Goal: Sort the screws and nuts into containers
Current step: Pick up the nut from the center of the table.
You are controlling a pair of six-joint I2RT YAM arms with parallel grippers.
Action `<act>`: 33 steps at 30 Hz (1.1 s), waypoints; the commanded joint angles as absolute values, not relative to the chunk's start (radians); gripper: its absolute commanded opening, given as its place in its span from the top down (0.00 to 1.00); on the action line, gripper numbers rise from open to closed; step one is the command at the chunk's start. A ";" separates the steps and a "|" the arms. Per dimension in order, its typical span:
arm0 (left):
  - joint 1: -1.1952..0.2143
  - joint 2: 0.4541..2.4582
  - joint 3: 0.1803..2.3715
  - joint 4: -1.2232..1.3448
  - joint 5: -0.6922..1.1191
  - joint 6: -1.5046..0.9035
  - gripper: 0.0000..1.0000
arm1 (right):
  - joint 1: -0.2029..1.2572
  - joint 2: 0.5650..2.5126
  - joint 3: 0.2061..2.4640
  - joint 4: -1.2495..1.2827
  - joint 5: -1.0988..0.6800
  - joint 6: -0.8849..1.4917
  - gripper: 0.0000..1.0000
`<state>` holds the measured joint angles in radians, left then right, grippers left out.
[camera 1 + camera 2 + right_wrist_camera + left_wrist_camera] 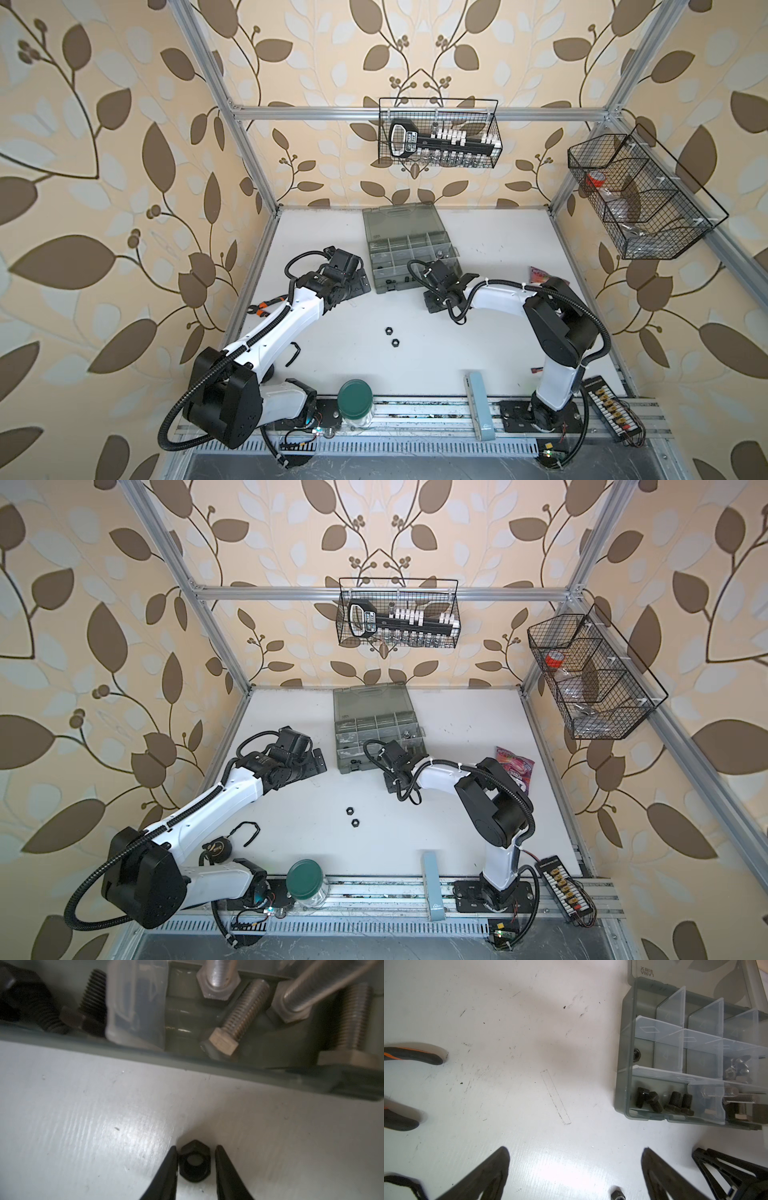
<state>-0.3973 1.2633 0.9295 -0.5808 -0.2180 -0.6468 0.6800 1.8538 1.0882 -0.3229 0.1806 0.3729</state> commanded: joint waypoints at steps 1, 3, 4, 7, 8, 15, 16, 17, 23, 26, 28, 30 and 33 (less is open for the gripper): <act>-0.387 1.244 0.928 -0.597 -0.250 -0.664 0.01 | 0.690 1.894 1.099 -0.388 0.209 0.363 0.72; -0.387 1.244 0.929 -0.597 -0.251 -0.664 0.01 | 0.690 1.895 1.098 -0.389 0.210 0.363 0.76; -0.387 1.242 0.929 -0.597 -0.252 -0.663 0.01 | 0.690 1.895 1.098 -0.390 0.210 0.364 0.77; -0.387 1.243 0.931 -0.600 -0.255 -0.662 0.01 | 0.690 1.894 1.103 -0.391 0.210 0.364 0.85; -0.387 1.243 0.931 -0.600 -0.255 -0.662 0.01 | 0.690 1.891 1.107 -0.392 0.209 0.363 0.87; -0.387 1.246 0.930 -0.605 -0.255 -0.663 0.01 | 0.705 1.846 1.136 -0.408 0.197 0.358 0.95; -0.387 1.246 0.930 -0.604 -0.256 -0.664 0.01 | 0.710 1.839 1.140 -0.411 0.194 0.355 0.96; -0.387 1.246 0.930 -0.605 -0.255 -0.664 0.01 | 0.714 1.827 1.143 -0.417 0.191 0.351 0.97; -0.387 1.247 0.927 -0.613 -0.253 -0.667 0.01 | 0.735 1.756 1.179 -0.438 0.173 0.334 1.00; -0.387 1.246 0.928 -0.621 -0.257 -0.667 0.01 | 0.737 1.731 1.218 -0.437 0.141 0.324 1.00; -0.387 1.243 0.927 -0.628 -0.262 -0.668 0.01 | 0.737 1.734 1.257 -0.436 0.129 0.313 1.00; -0.387 1.237 0.923 -0.631 -0.262 -0.669 0.01 | 0.736 1.760 1.315 -0.434 0.122 0.296 1.00; -0.387 1.228 0.919 -0.641 -0.267 -0.676 0.01 | 0.737 1.831 1.417 -0.436 0.100 0.270 1.00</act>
<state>-0.3973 1.2621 0.9276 -0.6086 -0.2211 -0.6582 0.7330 1.7756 1.3418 -0.4274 0.1322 0.3084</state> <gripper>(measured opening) 0.989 0.195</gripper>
